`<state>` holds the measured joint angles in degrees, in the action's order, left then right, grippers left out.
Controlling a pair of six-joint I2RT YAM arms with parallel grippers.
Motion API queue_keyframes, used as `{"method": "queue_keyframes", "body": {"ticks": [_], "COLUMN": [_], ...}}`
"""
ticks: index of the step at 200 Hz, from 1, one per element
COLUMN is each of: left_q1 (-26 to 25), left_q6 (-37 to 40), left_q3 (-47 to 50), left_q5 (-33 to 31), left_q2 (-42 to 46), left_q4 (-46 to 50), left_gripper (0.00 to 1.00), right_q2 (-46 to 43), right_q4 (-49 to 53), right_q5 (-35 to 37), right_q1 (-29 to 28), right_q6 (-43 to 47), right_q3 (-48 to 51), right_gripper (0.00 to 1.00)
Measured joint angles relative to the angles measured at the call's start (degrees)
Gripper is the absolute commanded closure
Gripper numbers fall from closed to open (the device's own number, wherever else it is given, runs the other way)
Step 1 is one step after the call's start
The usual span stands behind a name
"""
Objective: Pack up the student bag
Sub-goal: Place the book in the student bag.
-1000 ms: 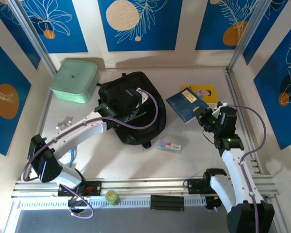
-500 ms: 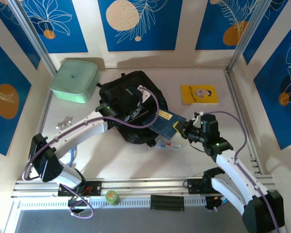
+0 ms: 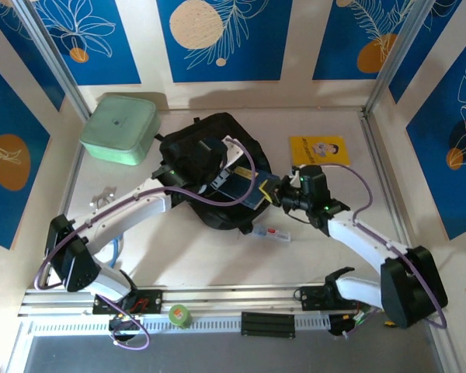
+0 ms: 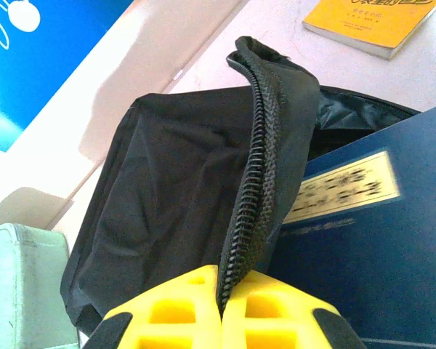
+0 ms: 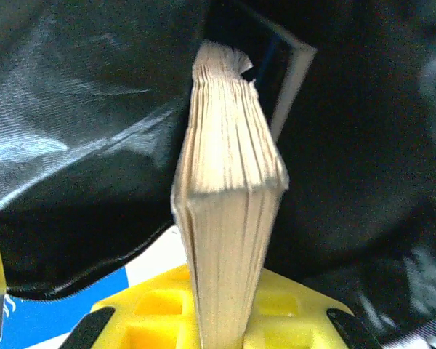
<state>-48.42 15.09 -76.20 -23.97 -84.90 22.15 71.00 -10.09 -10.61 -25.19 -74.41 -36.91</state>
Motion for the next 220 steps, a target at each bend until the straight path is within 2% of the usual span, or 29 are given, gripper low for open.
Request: {"method": "queue_keyframes", "body": {"ticks": [42,86,159,175,198,220], "left_q1": [0.0,0.0,0.0,0.0,0.0,0.0], "left_q6": [0.0,-0.1,-3.3,-4.8,-6.1,-6.7], "left_q3": [0.2,0.2,-1.2,-2.5,-2.7,-2.7], "left_q5": [0.2,0.2,-2.1,-2.4,-2.6,-2.7], "left_q2": [0.8,0.9,0.7,0.5,0.5,0.4], "left_q4": [-0.1,-0.1,2.6,3.7,4.1,4.7], "left_gripper": [1.00,1.00,1.00,1.00,1.00,1.00], "right_q2": [11.5,21.0,35.8,39.2,42.5,42.1], "right_q4": [-2.8,-2.9,-10.6,-13.0,-13.9,-14.4], "right_q5": [2.1,10.3,20.0,20.7,20.5,20.0], "right_q1": [-3.2,-5.9,-10.1,-11.0,-11.3,-11.3], "right_q6": [0.0,1.1,-0.6,-1.4,-2.2,-1.6], "right_q3": [-7.0,-12.7,-21.3,-23.2,-24.1,-24.0], "right_gripper": [0.91,0.90,0.86,0.80,0.64,0.60]}}
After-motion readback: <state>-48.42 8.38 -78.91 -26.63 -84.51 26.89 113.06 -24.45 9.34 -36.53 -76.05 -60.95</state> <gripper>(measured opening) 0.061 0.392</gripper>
